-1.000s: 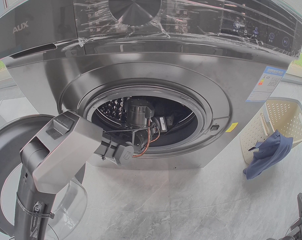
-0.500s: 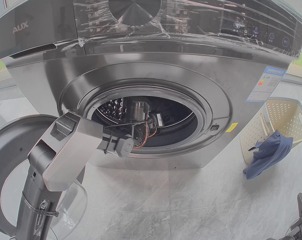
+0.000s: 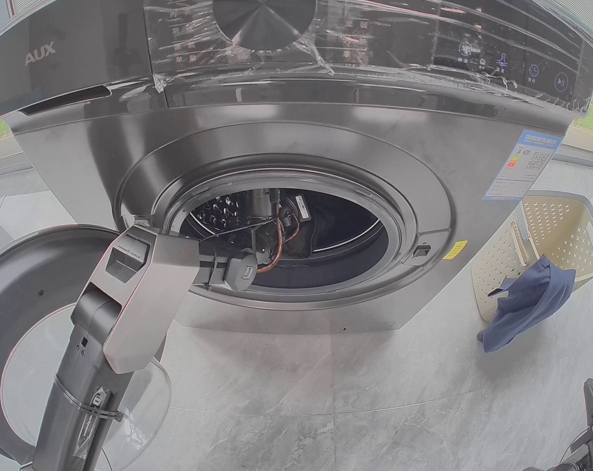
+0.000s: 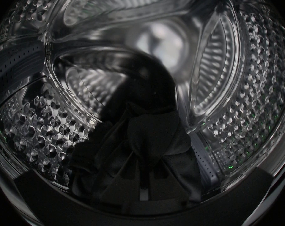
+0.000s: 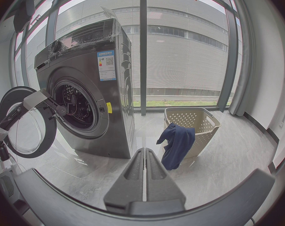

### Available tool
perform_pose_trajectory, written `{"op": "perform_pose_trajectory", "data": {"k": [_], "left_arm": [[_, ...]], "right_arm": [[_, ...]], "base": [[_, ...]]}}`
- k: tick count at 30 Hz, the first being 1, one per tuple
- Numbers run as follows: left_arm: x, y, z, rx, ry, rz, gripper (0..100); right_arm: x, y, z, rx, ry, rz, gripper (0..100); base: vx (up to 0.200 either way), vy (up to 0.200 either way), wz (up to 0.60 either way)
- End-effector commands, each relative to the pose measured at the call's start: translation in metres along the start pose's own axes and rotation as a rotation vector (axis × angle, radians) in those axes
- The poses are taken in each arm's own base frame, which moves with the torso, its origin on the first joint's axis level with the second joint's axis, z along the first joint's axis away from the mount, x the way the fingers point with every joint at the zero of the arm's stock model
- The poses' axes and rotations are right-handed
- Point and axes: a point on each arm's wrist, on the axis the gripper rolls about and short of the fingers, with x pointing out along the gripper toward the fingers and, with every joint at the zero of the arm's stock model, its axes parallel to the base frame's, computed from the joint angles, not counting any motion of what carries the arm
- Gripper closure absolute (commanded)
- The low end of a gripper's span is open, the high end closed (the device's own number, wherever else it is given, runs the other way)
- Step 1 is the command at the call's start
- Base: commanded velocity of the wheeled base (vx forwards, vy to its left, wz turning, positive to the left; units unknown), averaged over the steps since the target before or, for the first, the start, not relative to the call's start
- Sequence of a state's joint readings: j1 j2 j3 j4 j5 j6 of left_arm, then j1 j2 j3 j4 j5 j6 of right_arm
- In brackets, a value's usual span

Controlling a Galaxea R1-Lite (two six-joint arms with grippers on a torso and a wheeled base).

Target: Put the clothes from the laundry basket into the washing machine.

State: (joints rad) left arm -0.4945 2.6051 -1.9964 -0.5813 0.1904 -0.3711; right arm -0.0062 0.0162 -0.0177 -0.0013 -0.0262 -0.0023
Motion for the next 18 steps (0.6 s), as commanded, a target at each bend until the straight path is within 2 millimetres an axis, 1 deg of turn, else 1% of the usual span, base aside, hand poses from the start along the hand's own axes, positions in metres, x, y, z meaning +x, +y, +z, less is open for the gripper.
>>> {"op": "perform_pose_trajectory", "data": {"k": [1,3,4,5,6,8,11,14,16,17,18], "left_arm": [[-0.006,-0.01,0.022,-0.03,-0.04,-0.017,100],[-0.013,-0.021,0.036,-0.046,-0.06,-0.039,100],[-0.013,-0.022,0.037,-0.047,-0.062,-0.042,100],[-0.021,-0.034,0.041,-0.046,-0.057,-0.063,100],[-0.026,-0.04,0.044,-0.047,-0.054,-0.073,0],[-0.033,-0.049,0.041,-0.046,-0.031,-0.087,0],[-0.041,-0.052,0.027,-0.032,0.03,-0.082,0],[-0.05,-0.046,0.011,-0.007,0.099,-0.059,0],[-0.055,-0.044,0.007,0.005,0.124,-0.05,0],[-0.062,-0.042,0.0,0.026,0.163,-0.04,0],[-0.062,-0.041,0.0,0.028,0.166,-0.039,0]], "right_arm": [[0.0,0.0,-0.005,-0.001,0.004,0.0,100],[0.0,0.0,-0.005,-0.001,0.004,0.0,100],[0.0,0.0,-0.005,-0.001,0.004,0.0,100],[0.0,0.0,-0.005,-0.001,0.004,0.0,100],[0.0,0.0,-0.005,-0.001,0.004,0.0,100],[0.0,0.0,-0.005,-0.001,0.004,0.0,100],[0.0,0.0,-0.005,-0.001,0.004,0.0,100],[0.0,0.0,-0.005,-0.001,0.004,0.0,100],[0.0,0.0,-0.005,-0.001,0.004,0.0,100],[0.0,0.0,-0.005,-0.001,0.004,0.0,100],[0.0,0.0,-0.005,-0.001,0.004,0.0,100]], "base": [[0.0,0.0,0.0],[0.0,0.0,0.0],[0.0,0.0,0.0],[0.0,0.0,0.0],[0.0,0.0,0.0],[0.0,0.0,0.0],[0.0,0.0,0.0],[0.0,0.0,0.0],[0.0,0.0,0.0],[0.0,0.0,0.0],[0.0,0.0,0.0]]}}
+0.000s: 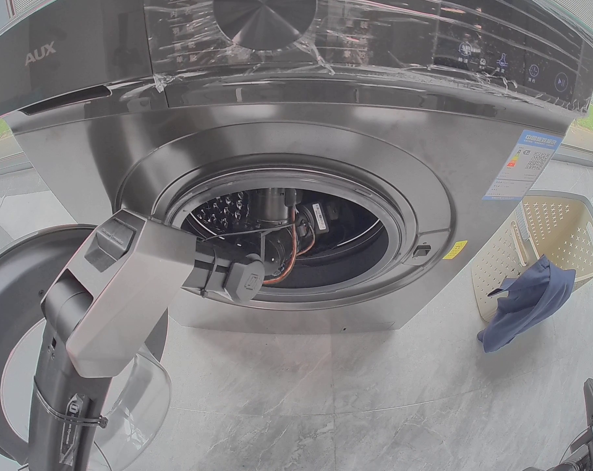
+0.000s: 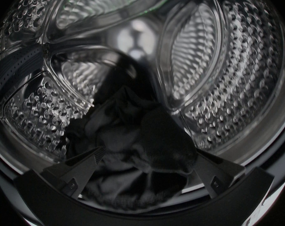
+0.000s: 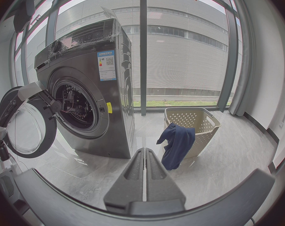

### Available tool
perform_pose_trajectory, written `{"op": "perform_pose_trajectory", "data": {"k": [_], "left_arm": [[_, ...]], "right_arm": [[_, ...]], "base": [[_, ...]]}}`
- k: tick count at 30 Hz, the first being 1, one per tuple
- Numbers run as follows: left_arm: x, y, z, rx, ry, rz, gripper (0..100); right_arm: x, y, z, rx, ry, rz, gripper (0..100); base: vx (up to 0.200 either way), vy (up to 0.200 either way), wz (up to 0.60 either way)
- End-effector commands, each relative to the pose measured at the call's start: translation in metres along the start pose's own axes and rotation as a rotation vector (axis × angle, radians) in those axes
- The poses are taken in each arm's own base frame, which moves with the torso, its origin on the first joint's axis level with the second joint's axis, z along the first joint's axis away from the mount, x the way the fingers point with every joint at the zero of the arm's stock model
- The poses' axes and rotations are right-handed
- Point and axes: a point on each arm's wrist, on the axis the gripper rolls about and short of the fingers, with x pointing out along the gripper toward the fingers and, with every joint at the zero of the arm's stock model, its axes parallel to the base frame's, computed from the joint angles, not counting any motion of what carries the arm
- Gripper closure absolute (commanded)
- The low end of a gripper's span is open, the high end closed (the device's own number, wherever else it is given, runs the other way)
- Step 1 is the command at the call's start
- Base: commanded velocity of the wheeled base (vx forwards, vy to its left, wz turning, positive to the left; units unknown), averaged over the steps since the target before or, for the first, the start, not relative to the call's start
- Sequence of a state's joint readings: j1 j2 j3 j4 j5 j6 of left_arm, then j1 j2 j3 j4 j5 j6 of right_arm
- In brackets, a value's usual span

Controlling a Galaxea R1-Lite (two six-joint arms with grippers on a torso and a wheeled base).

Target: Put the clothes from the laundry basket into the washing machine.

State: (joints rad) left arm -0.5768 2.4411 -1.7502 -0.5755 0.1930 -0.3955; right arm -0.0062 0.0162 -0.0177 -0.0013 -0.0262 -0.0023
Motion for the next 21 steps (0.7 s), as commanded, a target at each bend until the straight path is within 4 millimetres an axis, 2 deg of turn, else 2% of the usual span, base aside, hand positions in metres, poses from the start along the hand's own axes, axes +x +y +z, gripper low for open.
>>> {"op": "perform_pose_trajectory", "data": {"k": [1,8,12,14,15,21], "left_arm": [[-0.024,0.0,-0.011,0.062,0.091,0.017,0],[-0.031,0.015,-0.033,0.136,0.183,0.047,0],[-0.025,0.017,-0.04,0.138,0.187,0.048,0],[-0.015,0.019,-0.043,0.132,0.167,0.048,0],[-0.012,0.02,-0.045,0.132,0.163,0.049,100],[-0.003,0.022,-0.032,0.118,0.12,0.047,100]], "right_arm": [[0.0,0.0,-0.005,0.001,0.004,0.0,100],[0.0,0.0,-0.005,-0.001,0.004,0.0,100],[0.0,0.0,-0.005,-0.001,0.004,0.0,100],[0.0,0.0,-0.005,-0.001,0.003,0.0,100],[0.0,0.0,-0.005,-0.001,0.003,0.0,100],[0.0,0.0,-0.005,0.001,0.004,0.0,100]], "base": [[0.0,0.0,0.0],[0.0,0.0,0.0],[0.0,0.0,0.0],[0.0,0.0,0.0],[0.0,0.0,0.0],[0.0,0.0,0.0]]}}
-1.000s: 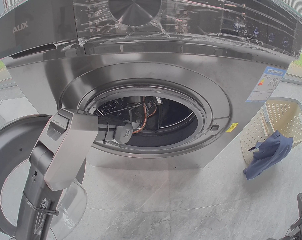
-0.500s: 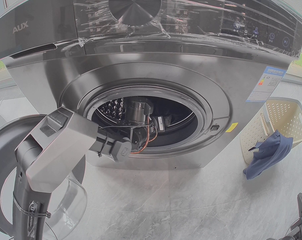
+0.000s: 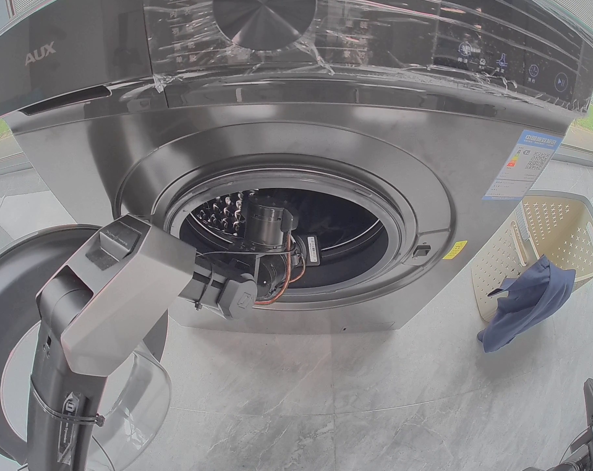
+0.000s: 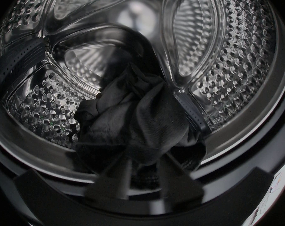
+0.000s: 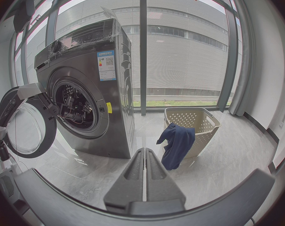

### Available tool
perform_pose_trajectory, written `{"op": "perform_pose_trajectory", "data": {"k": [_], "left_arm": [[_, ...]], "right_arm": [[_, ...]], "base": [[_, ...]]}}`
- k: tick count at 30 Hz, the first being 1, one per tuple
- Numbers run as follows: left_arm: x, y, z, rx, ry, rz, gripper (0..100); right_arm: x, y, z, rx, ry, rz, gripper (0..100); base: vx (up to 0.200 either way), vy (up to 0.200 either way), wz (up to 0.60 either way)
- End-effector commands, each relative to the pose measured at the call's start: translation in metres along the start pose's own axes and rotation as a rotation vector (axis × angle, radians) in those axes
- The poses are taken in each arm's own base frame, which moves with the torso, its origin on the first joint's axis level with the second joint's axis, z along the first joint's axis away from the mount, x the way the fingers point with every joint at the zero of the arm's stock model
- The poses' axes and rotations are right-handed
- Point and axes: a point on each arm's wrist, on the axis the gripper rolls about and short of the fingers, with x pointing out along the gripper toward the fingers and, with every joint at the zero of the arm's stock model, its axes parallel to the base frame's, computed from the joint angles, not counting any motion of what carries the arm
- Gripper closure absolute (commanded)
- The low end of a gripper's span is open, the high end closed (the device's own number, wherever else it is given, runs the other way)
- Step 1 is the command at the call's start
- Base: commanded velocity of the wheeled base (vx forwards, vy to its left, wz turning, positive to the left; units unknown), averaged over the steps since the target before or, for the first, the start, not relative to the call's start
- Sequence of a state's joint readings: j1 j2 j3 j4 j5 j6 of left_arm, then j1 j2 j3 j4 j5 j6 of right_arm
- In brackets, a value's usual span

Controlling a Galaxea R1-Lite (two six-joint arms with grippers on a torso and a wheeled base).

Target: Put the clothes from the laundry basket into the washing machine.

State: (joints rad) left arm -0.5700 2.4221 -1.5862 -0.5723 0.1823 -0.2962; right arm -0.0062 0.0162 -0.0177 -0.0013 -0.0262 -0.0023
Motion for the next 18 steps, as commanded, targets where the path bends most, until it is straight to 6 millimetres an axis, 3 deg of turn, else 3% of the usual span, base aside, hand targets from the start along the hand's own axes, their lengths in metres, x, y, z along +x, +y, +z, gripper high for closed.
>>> {"op": "perform_pose_trajectory", "data": {"k": [1,7,14,15,18], "left_arm": [[0.008,0.001,0.005,-0.014,-0.033,-0.004,100],[0.01,-0.008,0.041,-0.057,-0.213,-0.04,100],[0.009,-0.011,0.033,-0.049,-0.199,-0.038,100],[0.008,-0.011,0.033,-0.05,-0.199,-0.04,0],[0.006,-0.015,0.031,-0.05,-0.191,-0.046,0]], "right_arm": [[0.0,0.0,-0.005,-0.001,0.003,0.0,100],[0.0,0.0,-0.005,0.001,0.004,0.0,100],[0.0,0.0,-0.005,-0.001,0.004,0.0,100],[0.0,0.0,-0.005,-0.001,0.004,0.0,100],[0.0,0.0,-0.005,-0.001,0.004,0.0,100]], "base": [[0.0,0.0,0.0],[0.0,0.0,0.0],[0.0,0.0,0.0],[0.0,0.0,0.0],[0.0,0.0,0.0]]}}
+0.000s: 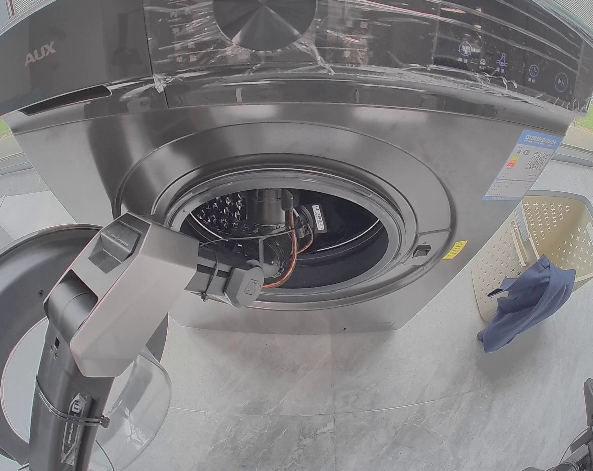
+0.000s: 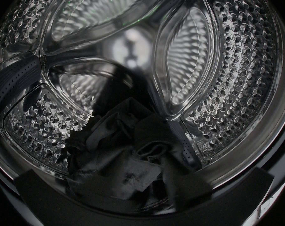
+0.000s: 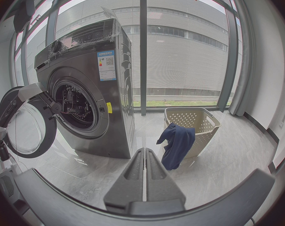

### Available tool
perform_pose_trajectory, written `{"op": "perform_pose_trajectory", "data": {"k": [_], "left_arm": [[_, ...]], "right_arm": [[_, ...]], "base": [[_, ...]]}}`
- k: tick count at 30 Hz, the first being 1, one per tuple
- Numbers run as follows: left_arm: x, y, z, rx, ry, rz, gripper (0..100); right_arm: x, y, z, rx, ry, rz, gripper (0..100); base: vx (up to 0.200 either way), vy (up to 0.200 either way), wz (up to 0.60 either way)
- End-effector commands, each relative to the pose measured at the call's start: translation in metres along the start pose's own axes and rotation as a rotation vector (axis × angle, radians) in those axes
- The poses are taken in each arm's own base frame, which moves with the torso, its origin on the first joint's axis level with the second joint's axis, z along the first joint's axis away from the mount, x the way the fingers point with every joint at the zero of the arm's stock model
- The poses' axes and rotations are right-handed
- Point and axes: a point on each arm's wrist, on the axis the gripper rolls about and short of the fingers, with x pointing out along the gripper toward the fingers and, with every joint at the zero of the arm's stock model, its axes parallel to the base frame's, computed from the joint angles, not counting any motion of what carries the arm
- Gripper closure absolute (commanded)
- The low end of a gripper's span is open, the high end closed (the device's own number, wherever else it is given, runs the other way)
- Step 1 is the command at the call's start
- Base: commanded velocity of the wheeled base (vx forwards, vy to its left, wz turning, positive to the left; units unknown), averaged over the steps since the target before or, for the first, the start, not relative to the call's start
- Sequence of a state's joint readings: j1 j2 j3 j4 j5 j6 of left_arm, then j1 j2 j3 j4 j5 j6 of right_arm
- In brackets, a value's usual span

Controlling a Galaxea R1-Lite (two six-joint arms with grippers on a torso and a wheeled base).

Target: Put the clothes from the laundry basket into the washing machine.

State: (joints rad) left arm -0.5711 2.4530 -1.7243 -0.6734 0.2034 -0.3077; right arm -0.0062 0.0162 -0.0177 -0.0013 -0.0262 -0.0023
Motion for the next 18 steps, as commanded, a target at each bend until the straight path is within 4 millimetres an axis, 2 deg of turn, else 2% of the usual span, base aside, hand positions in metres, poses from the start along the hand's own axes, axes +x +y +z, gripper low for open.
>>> {"op": "perform_pose_trajectory", "data": {"k": [1,6,8,18], "left_arm": [[-0.003,-0.005,-0.005,0.002,0.017,-0.006,0],[-0.023,-0.012,-0.009,0.022,0.066,0.008,0],[-0.04,-0.019,-0.013,0.04,0.11,-0.001,0],[-0.115,-0.022,-0.033,0.098,0.182,-0.056,0]], "right_arm": [[0.0,0.0,-0.005,-0.001,0.003,0.0,100],[0.0,0.0,-0.005,-0.001,0.003,0.0,100],[0.0,0.0,-0.005,-0.001,0.004,0.0,100],[0.0,0.0,-0.005,-0.001,0.003,0.0,100]], "base": [[0.0,0.0,0.0],[0.0,0.0,0.0],[0.0,0.0,0.0],[0.0,0.0,0.0]]}}
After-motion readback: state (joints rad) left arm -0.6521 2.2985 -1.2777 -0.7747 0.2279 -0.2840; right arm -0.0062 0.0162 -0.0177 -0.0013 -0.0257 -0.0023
